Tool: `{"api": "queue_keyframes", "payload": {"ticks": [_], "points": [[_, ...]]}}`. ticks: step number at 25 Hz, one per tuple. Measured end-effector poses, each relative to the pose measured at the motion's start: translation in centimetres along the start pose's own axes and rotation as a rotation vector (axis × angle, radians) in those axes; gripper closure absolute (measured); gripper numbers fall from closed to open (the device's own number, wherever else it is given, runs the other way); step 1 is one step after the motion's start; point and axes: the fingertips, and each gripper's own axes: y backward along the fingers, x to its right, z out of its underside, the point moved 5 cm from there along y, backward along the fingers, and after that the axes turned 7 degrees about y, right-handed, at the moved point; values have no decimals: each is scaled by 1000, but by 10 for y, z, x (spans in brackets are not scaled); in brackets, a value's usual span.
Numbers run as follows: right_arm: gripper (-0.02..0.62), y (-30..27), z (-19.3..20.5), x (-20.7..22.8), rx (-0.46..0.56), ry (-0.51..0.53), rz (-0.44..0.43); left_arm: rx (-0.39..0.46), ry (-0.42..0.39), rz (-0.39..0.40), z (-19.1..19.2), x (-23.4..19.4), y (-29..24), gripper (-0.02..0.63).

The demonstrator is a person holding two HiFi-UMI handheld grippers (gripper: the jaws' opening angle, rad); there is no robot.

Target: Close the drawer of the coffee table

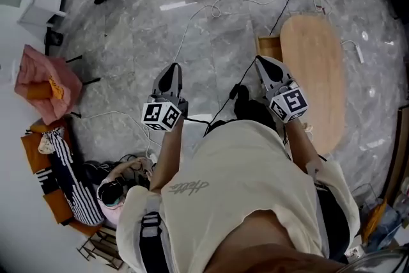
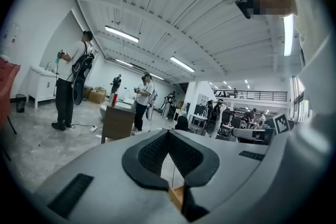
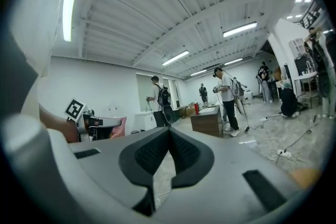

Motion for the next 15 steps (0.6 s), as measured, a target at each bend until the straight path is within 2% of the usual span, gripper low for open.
{"api": "queue_keyframes", "payload": {"ticks": [4,9,15], "points": [[601,-48,-12,42,12,12,-41,13,8,-9,-22,-6,-51,601],[601,-97,-19,91,18,-23,-50,2,5,-12,-36,-18,-118,601],[601,-146,-17,120,-5,-25,-47,15,-36,46,-55,-28,-173,601]]}}
